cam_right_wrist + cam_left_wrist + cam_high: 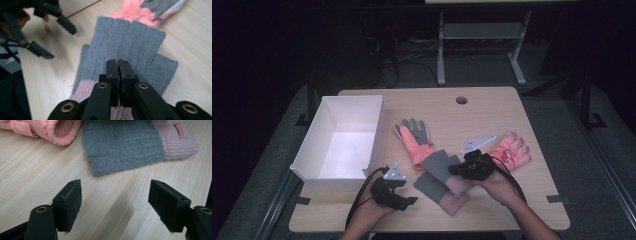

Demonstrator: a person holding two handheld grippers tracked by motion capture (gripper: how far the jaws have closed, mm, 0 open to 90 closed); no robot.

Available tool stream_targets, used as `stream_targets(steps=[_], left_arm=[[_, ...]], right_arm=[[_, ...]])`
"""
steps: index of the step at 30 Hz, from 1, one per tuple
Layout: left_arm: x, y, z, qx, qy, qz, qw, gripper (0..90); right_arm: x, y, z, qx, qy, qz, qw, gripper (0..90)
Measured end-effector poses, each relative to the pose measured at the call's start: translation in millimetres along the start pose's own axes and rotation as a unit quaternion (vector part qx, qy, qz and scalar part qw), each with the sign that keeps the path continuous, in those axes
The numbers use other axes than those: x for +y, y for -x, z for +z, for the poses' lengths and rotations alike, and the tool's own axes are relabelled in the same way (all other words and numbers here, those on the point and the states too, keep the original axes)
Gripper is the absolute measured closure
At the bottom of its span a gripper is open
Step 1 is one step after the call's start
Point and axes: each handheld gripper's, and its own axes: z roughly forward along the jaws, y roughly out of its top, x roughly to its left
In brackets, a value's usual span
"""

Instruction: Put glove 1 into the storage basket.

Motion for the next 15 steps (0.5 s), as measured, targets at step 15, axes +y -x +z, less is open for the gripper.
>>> stream_targets(steps=[15], left_arm=[[0.3, 1.2, 0.7, -0.002, -0.002, 0.001, 1.0, 26.3]], right_arm=[[-9.7, -21.0, 23.5, 0.019, -0.037, -0.019, 0.9989, 87.8]])
